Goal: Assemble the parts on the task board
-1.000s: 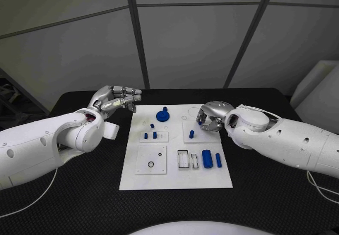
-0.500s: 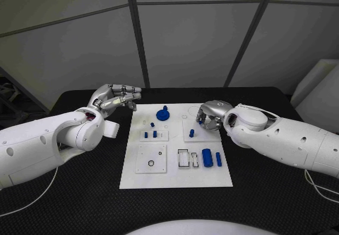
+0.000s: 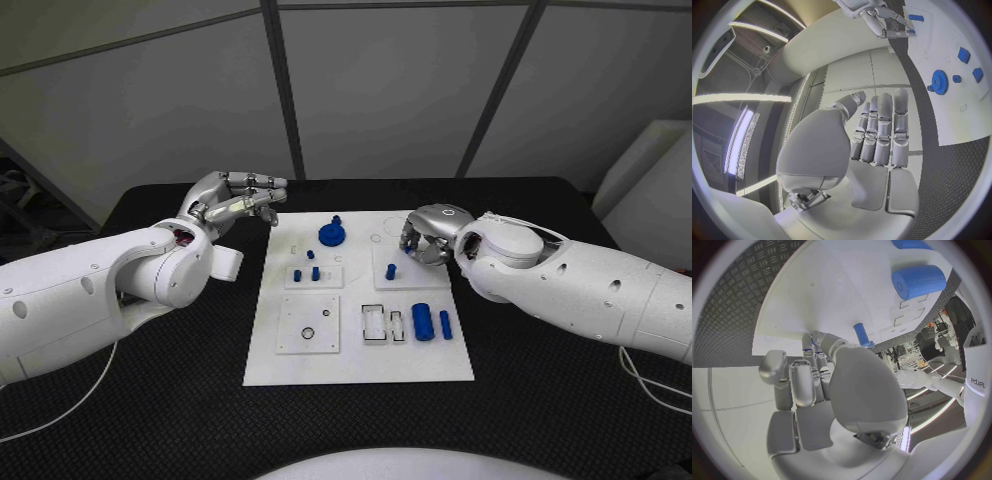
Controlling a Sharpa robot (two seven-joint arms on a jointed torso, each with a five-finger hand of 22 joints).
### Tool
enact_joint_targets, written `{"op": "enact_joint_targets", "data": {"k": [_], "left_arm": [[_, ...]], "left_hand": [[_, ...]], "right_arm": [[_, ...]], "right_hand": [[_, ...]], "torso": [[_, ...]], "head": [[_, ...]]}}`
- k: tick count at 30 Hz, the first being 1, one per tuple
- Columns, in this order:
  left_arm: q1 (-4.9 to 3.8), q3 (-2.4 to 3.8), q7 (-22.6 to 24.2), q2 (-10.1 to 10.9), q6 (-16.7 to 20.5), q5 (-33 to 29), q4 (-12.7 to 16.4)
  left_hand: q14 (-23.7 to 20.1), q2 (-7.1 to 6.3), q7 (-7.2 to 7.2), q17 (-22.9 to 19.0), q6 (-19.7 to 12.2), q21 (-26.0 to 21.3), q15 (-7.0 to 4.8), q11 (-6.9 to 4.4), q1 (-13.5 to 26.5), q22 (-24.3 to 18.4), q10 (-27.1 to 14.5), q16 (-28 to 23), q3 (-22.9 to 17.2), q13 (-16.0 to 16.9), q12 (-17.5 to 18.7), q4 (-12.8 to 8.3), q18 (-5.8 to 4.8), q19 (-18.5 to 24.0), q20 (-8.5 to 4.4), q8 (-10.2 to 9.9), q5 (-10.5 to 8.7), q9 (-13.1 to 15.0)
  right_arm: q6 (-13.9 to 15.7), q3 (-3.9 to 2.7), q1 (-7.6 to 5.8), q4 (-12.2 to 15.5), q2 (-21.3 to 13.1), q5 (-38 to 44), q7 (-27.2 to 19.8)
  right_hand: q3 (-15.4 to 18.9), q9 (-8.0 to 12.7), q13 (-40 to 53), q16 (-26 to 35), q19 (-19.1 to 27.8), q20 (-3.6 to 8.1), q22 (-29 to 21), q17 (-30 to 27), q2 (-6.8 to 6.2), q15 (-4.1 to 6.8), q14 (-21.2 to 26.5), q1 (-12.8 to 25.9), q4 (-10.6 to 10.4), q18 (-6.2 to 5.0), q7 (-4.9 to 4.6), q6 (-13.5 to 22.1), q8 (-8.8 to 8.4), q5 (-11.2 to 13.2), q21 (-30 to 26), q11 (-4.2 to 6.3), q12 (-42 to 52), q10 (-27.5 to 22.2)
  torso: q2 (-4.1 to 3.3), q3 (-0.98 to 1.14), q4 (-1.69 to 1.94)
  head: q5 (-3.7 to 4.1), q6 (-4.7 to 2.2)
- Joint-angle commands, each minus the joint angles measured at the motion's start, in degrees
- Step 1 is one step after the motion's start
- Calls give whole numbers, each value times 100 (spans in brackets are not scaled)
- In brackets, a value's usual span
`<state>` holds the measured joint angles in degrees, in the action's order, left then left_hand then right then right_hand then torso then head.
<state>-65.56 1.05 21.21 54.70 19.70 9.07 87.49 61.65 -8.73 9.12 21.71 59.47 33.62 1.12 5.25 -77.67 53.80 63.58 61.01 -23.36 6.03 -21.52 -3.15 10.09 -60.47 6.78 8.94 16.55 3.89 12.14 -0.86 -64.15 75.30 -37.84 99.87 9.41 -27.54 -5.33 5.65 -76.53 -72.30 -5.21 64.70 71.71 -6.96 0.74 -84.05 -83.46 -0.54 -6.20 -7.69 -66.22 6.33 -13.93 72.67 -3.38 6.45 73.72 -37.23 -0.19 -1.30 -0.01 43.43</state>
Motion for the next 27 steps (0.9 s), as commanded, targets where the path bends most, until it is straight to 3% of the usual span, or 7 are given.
{"op": "enact_joint_targets", "data": {"k": [1, 17, 23, 27], "left_arm": [[-6, 5, 69, -7, 21, -23, -7], [-6, 5, 44, 1, -2, -23, -36], [-6, 5, 29, -1, -8, -23, -58], [-6, 5, 19, -6, -15, -24, -69]], "left_hand": [[-51, 54, 29, -19, -2, -42, -9, -4, -32, -11, -56, -38, 33, 10, -29, -23, 35, 33, -2, -13, -7, -10], [-75, 58, 50, -47, -40, -65, 5, 16, -61, -18, -104, -71, 49, 12, -42, -48, 31, 50, 5, -30, -8, -13], [-87, 61, 62, -59, -65, -75, 14, 27, -64, -21, -133, -84, 59, 12, -47, -53, 29, 60, 10, -41, -9, -15], [-93, 62, 69, -65, -81, -82, 20, 35, -64, -22, -151, -90, 66, 12, -50, -55, 27, 66, 14, -48, -9, -16]], "right_arm": [[220, 13, 12, 40, 1, 95, 46], [818, 9, 18, 349, -200, 154, 98], [945, 4, 17, 607, -368, 156, 120], [995, 1, 16, 925, -515, 141, 141]], "right_hand": [[-34, -23, -3, -29, -40, 2, 9, 9, 76, 32, -304, 1, 3, 36, 1, -38, 20, 29, 28, -1, 18, 32], [-30, -33, 8, -50, -53, 14, 47, 20, 35, 41, -307, 21, 37, 43, 7, -46, 18, 39, 60, 5, -2, 39], [-28, -34, 10, -54, -56, 15, 60, 21, 20, 41, -307, 28, 47, 45, 6, -41, 13, 42, 70, 4, -12, 33], [-28, -35, 11, -62, -56, 16, 62, 29, 16, 40, -308, 31, 50, 46, 5, -40, 11, 43, 72, 3, -16, 32]], "torso": [[4, -1, 2], [9, -1, -1], [7, -1, -5], [5, -2, -3]], "head": [[-2, 2], [-7, -14], [-12, -24], [-17, -26]]}}
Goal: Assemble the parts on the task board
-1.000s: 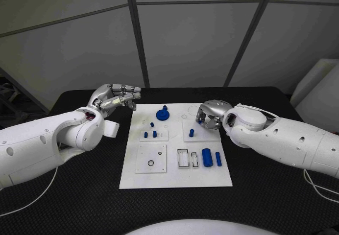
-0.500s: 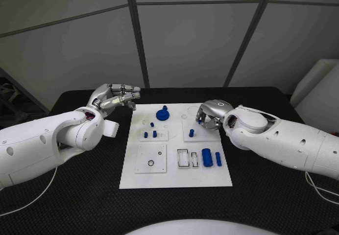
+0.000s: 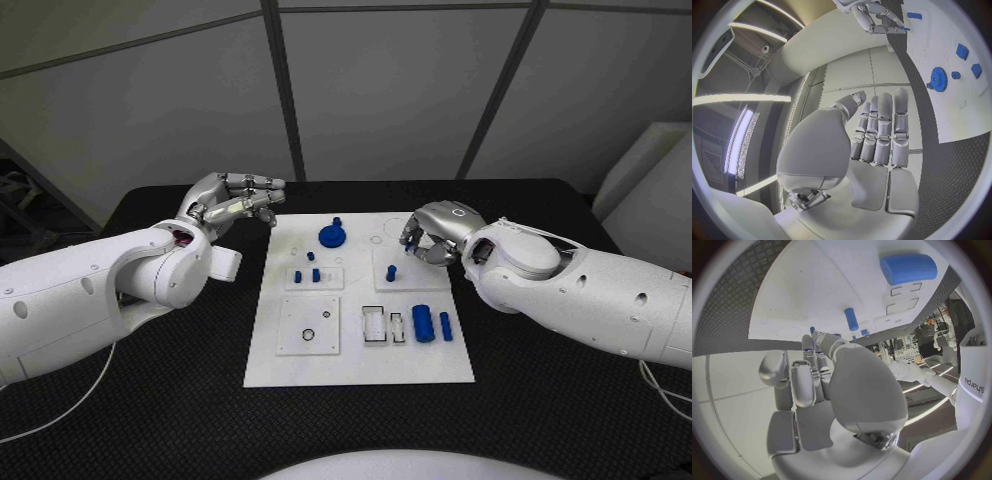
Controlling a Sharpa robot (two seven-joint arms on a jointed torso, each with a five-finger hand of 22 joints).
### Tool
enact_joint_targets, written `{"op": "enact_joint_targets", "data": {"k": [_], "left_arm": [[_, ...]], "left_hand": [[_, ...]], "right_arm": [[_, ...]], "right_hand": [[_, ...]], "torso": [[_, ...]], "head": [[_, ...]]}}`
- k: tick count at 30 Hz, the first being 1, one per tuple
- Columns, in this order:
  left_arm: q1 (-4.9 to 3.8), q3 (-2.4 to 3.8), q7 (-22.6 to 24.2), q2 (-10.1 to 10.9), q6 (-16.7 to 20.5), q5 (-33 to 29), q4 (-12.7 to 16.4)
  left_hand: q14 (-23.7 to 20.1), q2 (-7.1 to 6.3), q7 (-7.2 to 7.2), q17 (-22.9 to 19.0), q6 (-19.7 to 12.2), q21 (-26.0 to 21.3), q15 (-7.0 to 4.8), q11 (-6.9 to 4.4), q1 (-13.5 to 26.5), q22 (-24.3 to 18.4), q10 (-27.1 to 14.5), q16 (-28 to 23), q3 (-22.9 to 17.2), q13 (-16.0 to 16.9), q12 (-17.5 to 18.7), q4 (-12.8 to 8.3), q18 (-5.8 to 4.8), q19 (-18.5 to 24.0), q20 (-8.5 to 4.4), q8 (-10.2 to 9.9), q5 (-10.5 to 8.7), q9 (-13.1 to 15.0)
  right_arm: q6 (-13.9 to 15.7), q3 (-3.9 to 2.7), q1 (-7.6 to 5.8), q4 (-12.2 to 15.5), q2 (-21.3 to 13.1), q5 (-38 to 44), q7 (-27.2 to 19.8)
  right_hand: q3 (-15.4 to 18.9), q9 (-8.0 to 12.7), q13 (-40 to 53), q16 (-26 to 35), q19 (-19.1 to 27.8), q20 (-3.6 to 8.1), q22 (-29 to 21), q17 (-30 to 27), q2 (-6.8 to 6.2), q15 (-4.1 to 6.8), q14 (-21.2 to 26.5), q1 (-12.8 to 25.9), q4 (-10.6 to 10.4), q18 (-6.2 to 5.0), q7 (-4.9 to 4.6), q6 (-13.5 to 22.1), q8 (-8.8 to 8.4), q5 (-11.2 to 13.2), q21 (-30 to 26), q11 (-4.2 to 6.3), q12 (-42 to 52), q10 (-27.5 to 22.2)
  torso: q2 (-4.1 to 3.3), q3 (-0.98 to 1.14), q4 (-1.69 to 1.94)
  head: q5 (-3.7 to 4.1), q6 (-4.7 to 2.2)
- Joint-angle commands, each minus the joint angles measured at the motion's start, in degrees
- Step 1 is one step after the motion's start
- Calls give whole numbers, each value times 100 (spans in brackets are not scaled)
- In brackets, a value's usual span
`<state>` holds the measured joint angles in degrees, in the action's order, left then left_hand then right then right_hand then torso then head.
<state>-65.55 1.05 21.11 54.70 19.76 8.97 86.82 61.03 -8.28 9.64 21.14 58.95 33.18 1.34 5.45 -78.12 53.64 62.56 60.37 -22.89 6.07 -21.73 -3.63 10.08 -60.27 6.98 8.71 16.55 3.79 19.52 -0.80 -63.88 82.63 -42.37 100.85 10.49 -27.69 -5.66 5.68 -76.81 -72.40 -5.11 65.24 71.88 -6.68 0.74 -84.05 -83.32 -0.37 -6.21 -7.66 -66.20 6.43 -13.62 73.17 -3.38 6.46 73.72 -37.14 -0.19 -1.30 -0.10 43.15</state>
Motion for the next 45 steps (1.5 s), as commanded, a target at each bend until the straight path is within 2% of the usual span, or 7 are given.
{"op": "enact_joint_targets", "data": {"k": [1, 8, 14, 22, 30, 41, 45], "left_arm": [[-6, 5, 27, -7, -24, -14, -3], [0, 5, 28, -38, -34, -84, -2], [5, 5, 29, -79, -55, -111, 16], [6, 5, 30, -112, -70, -118, 60], [6, 5, 23, -145, -81, -119, 78], [5, 5, 8, -179, -103, -119, 84], [5, 5, 3, -188, -107, -119, 84]], "left_hand": [[-31, 17, 17, -8, -28, -38, -2, 14, -19, -6, -49, -25, 19, 8, -29, -8, 28, 46, -7, -26, -9, -6], [-38, 19, 27, -15, -43, -43, 4, 22, -24, -7, -68, -31, 25, 9, -34, -12, 28, 51, -4, -31, -8, -6], [-40, 20, 29, -17, -47, -45, 5, 24, -27, -7, -73, -32, 26, 9, -36, -15, 28, 52, -3, -33, -8, -6], [-43, 20, 33, -20, -53, -47, 8, 27, -29, -8, -81, -34, 30, 9, -38, -17, 27, 55, -1, -35, -8, -6], [-46, 19, 35, -22, -56, -49, 11, 30, -28, -8, -87, -36, 34, 10, -41, -18, 27, 57, 1, -35, -9, -5], [-46, 19, 35, -22, -56, -49, 11, 30, -28, -8, -87, -36, 34, 10, -41, -18, 27, 57, 1, -35, -9, -5], [-46, 19, 35, -22, -56, -49, 11, 30, -28, -8, -87, -36, 34, 10, -41, -18, 27, 57, 1, -35, -9, -5]], "right_arm": [[271, -6, -11, 284, -89, 37, 35], [332, -8, -11, 848, -75, -37, -13], [247, -8, -9, 1037, 200, -158, -89], [57, -2, 153, 977, 578, -329, -195], [-150, 4, 393, 786, 879, -407, -282], [-342, 13, 462, 595, 1080, -418, -297], [-466, 117, 467, 597, 1091, -419, -292]], "right_hand": [[-12, -1, 7, -34, -46, 5, 8, 13, -13, 41, -308, 18, 33, 47, 1, -42, 1, 12, 23, 4, -17, 33], [-12, -2, 8, -43, -51, 5, 18, 23, -16, 41, -310, 20, 36, 49, 1, -41, -1, 12, 30, 4, -20, 32], [-14, -2, 9, -39, -47, 6, 14, 15, -18, 41, -308, 19, 41, 48, 1, -40, -3, 11, 28, 4, -23, 31], [-16, -3, 10, -38, -42, 6, 12, 10, -19, 40, -308, 22, 45, 48, -2, -35, -7, 6, 27, 2, -29, 28], [-16, -3, 11, -36, -32, 6, 4, 3, -16, 38, -306, 30, 46, 46, -6, -29, -13, -1, 23, -2, -37, 24], [-13, -4, 14, -43, -29, 5, 6, 10, -13, 36, -307, 42, 45, 46, -10, -23, -18, -3, 25, -5, -45, 20], [-11, -4, 14, -43, -27, 5, 5, 8, -13, 35, -306, 46, 45, 46, -10, -22, -20, -1, 24, -6, -47, 19]], "torso": [[-5, -1, -2], [-8, 0, 3], [-7, -10, 19], [-5, -23, 10], [-11, -7, 4], [-13, -6, 3], [-10, -8, 1]], "head": [[-16, -1], [-77, 4], [-145, 37], [-247, 75], [-344, 137], [-426, 177], [-444, 195]]}}
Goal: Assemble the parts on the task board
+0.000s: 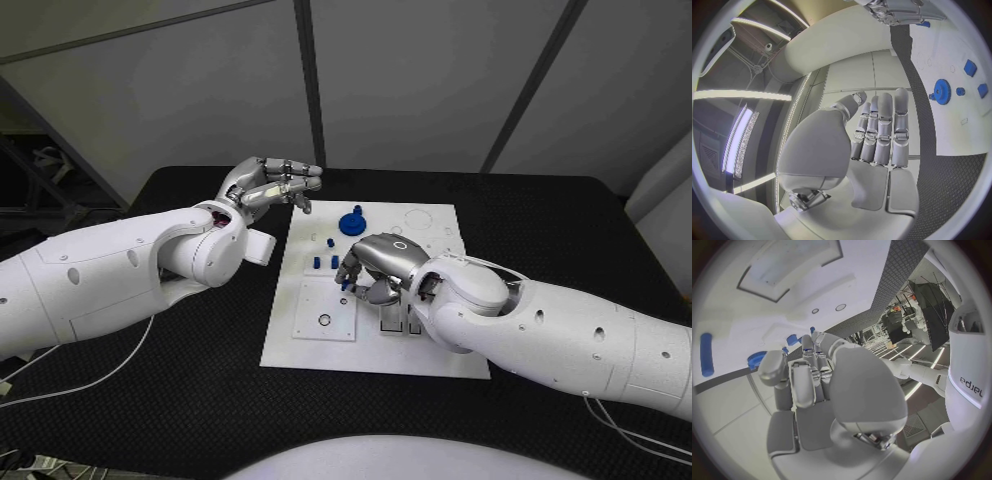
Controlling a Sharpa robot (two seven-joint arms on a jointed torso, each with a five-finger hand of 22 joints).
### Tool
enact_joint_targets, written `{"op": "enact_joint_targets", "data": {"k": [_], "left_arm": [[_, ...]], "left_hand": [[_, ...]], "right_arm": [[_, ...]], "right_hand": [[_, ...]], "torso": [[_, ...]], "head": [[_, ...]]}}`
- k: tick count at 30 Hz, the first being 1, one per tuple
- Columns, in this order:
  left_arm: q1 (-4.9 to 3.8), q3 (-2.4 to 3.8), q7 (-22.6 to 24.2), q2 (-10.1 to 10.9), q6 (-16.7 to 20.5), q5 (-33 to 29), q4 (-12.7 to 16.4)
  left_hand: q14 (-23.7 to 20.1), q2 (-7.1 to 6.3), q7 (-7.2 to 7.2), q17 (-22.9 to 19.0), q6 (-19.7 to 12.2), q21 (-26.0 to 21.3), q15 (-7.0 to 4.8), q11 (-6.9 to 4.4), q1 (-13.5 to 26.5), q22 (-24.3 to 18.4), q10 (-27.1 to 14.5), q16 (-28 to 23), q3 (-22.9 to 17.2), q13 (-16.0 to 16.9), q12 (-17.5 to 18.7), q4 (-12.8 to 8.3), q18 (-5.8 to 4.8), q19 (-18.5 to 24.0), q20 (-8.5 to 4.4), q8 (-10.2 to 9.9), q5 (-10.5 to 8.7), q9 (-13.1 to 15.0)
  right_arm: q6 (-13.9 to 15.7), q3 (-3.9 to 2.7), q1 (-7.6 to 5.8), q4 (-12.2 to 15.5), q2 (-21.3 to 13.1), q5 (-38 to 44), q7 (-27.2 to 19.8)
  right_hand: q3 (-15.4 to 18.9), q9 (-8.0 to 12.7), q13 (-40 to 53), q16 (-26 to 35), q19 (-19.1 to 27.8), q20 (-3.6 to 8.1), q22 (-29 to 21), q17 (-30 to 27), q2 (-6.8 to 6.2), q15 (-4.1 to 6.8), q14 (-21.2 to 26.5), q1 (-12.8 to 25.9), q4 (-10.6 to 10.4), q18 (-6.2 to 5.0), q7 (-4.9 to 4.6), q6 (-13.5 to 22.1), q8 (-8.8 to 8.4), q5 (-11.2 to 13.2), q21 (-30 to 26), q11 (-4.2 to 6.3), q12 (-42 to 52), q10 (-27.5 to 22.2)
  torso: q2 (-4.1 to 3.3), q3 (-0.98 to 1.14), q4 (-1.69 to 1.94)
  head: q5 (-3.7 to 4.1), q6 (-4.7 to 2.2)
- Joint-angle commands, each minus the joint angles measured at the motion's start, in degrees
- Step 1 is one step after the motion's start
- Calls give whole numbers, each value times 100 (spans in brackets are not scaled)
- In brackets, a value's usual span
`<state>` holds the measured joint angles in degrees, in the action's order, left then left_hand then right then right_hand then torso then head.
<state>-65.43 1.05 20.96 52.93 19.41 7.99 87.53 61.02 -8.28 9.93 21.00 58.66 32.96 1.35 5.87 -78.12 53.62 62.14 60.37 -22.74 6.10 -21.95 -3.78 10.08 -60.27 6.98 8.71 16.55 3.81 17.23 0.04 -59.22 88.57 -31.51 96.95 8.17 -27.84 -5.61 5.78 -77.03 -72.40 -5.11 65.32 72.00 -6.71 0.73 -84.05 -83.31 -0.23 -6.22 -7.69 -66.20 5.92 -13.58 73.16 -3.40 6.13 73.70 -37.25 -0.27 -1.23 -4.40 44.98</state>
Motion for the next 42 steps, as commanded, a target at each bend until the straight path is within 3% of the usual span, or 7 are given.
{"op": "enact_joint_targets", "data": {"k": [1, 9, 33, 42], "left_arm": [[-7, 5, 18, -12, -75, -21, 14], [-8, 5, 11, -14, -79, -21, 17], [-8, 6, 1, -14, -90, -21, 31], [-9, 6, -8, -10, -100, -21, 37]], "left_hand": [[-45, 20, 6, -8, -27, -27, 10, -12, -28, -5, -46, -36, 19, 7, -18, -2, 27, 57, 1, -36, -9, -7], [-50, 23, 7, -11, -29, -30, 12, -9, -29, -6, -52, -38, 22, 8, -23, -3, 26, 60, 3, -35, -9, -6], [-50, 23, 7, -11, -29, -30, 12, -9, -29, -6, -52, -38, 22, 8, -23, -3, 26, 60, 3, -35, -9, -6], [-50, 23, 7, -11, -29, -30, 12, -9, -29, -6, -52, -38, 22, 8, -23, -3, 26, 60, 3, -35, -9, -6]], "right_arm": [[-290, 61, 2, -1, 12, -29, -55], [-429, 111, 4, -38, 37, 0, -8], [-722, 125, 5, -107, 124, 111, 153], [-787, 143, 5, -132, 173, 143, 205]], "right_hand": [[3, -9, 5, -21, -28, 5, -3, -4, -10, 35, -306, 45, 31, 46, -7, -21, 32, -4, 25, -5, -14, 21], [8, -10, 7, -21, -25, 3, -3, -8, -9, 33, -305, 54, 30, 47, -9, -18, 28, 2, 26, -6, -19, 18], [42, -13, 15, -22, -8, -5, -5, -22, -12, 25, -300, 109, 23, 46, -15, 3, 10, 15, 25, -14, -47, 2], [131, 12, 4, -41, 48, -47, -34, -41, -42, -31, -288, 245, 0, 39, -83, 195, -120, -46, 0, -81, -193, -187]], "torso": [[2, -3, -7], [6, 0, -2], [4, -5, -2], [8, -4, -5]], "head": [[-18, 27], [-47, 55], [-50, 70], [-55, 71]]}}
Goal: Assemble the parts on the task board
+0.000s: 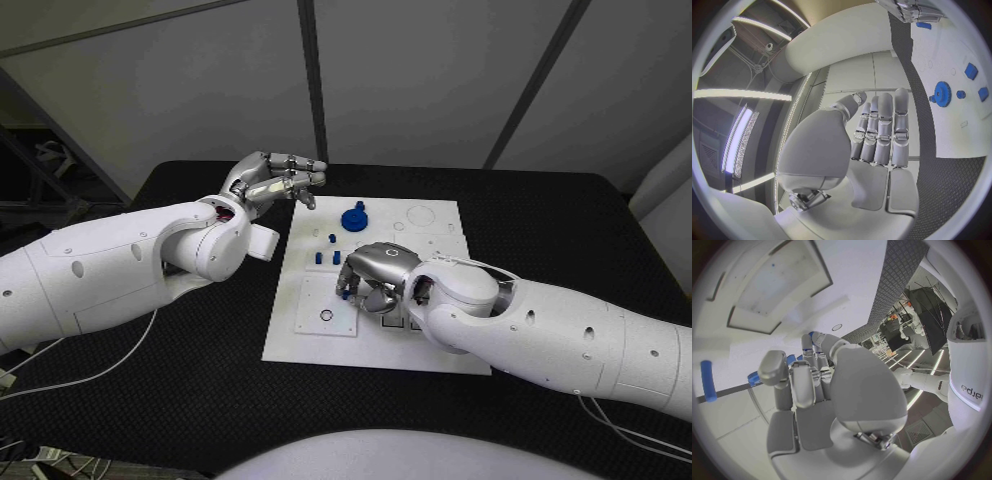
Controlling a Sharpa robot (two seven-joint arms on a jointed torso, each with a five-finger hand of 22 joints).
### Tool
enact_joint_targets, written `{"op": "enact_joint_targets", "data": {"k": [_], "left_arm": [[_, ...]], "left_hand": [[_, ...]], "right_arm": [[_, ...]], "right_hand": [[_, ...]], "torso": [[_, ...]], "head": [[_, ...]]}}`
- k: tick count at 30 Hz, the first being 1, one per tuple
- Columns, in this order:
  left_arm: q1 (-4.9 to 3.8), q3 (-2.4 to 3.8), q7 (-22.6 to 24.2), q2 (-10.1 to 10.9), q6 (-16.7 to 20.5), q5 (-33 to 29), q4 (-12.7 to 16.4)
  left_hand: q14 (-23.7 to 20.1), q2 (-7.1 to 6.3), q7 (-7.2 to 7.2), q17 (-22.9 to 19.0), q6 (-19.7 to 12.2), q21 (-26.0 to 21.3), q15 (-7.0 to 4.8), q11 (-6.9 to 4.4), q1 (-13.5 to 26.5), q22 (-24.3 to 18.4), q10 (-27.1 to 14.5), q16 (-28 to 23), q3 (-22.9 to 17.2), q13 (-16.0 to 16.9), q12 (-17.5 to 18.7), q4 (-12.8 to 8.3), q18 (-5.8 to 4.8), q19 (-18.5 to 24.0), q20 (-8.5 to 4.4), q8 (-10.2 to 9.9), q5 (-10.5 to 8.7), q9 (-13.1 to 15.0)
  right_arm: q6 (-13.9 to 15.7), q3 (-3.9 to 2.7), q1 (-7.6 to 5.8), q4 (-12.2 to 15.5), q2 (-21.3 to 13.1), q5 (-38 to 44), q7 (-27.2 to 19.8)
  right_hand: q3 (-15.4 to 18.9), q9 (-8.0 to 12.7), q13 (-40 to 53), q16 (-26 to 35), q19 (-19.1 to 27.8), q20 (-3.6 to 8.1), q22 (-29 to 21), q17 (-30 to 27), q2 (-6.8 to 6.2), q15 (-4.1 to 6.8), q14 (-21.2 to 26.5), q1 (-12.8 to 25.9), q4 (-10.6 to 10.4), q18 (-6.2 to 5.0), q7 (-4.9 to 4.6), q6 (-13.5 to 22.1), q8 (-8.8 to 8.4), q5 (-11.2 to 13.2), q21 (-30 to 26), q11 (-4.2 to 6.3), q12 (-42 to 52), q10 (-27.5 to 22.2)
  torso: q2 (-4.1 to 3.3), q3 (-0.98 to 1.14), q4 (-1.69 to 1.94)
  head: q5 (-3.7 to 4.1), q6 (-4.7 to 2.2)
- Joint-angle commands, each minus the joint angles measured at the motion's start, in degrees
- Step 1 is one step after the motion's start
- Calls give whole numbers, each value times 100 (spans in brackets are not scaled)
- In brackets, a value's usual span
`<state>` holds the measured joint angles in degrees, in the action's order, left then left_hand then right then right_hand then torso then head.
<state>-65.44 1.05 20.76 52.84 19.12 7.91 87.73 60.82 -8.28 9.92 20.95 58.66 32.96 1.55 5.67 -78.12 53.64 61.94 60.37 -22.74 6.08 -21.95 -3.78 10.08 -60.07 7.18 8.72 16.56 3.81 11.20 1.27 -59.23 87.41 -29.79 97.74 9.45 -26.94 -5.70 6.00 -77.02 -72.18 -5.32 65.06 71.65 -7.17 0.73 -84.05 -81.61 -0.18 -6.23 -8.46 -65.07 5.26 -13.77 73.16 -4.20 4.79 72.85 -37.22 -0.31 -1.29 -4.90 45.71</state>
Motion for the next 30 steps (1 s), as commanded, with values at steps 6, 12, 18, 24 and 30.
{"op": "enact_joint_targets", "data": {"k": [6, 12, 18, 24, 30], "left_arm": [[-8, 5, 4, 1, -81, -13, 18], [-8, 5, -6, 11, -91, -13, 21], [-8, 5, -14, 15, -107, -13, 18], [-7, 5, -17, 49, -118, -13, -4], [-7, 4, -20, 48, -138, -13, -35]], "left_hand": [[-30, 23, 8, -6, -30, -30, -7, 11, -29, -8, -32, -38, 23, 9, -23, -3, 26, 40, -17, -35, -9, -7], [-37, 30, 12, -12, -34, -36, -3, 15, -34, -8, -44, -42, 28, 11, -33, -5, 26, 47, -13, -34, -9, -5], [-40, 29, 13, -13, -38, -37, -2, 16, -33, -8, -49, -43, 31, 12, -34, -6, 26, 49, -12, -35, -9, -5], [-41, 31, 14, -14, -39, -38, -1, 17, -34, -8, -51, -44, 31, 12, -35, -6, 26, 50, -11, -36, -9, -5], [-43, 35, 14, -15, -39, -40, 0, 17, -35, -8, -52, -45, 32, 13, -38, -5, 26, 51, -11, -35, -8, -4]], "right_arm": [[-100, 23, 6, -17, -2, 68, 62], [247, 23, 7, 48, -61, 83, 57], [677, 22, 8, 208, -221, 103, 2], [1179, 9, -1, 578, -624, -2, -99], [1083, -182, -103, 795, -1042, -207, -26]], "right_hand": [[77, 88, -146, -76, 99, -139, -79, -8, -110, -168, -278, 207, -44, 26, -130, 412, -175, -84, -54, -164, -128, -669], [124, 144, -217, -88, 223, -205, -220, -40, -191, -219, -255, 241, -30, -14, -123, 683, -173, -100, -160, -217, -100, -1033], [163, 155, -223, -61, 286, -223, -291, -99, -224, -232, -228, 245, -15, -32, -119, 768, -166, -107, -214, -233, -80, -1169], [211, 150, -216, -8, 342, -230, -365, -191, -243, -236, -207, 288, -37, -50, -128, 765, -149, -93, -268, -237, -45, -1193], [229, 140, -211, 7, 364, -233, -396, -222, -228, -235, -197, 288, -45, -57, -116, 731, -128, -82, -293, -231, -12, -1201]], "torso": [[2, 3, 1], [1, 7, -3], [2, 8, -6], [7, 10, -9], [-2, 4, -10]], "head": [[-14, -13], [-18, -32], [-20, -39], [-9, -61], [35, -110]]}}
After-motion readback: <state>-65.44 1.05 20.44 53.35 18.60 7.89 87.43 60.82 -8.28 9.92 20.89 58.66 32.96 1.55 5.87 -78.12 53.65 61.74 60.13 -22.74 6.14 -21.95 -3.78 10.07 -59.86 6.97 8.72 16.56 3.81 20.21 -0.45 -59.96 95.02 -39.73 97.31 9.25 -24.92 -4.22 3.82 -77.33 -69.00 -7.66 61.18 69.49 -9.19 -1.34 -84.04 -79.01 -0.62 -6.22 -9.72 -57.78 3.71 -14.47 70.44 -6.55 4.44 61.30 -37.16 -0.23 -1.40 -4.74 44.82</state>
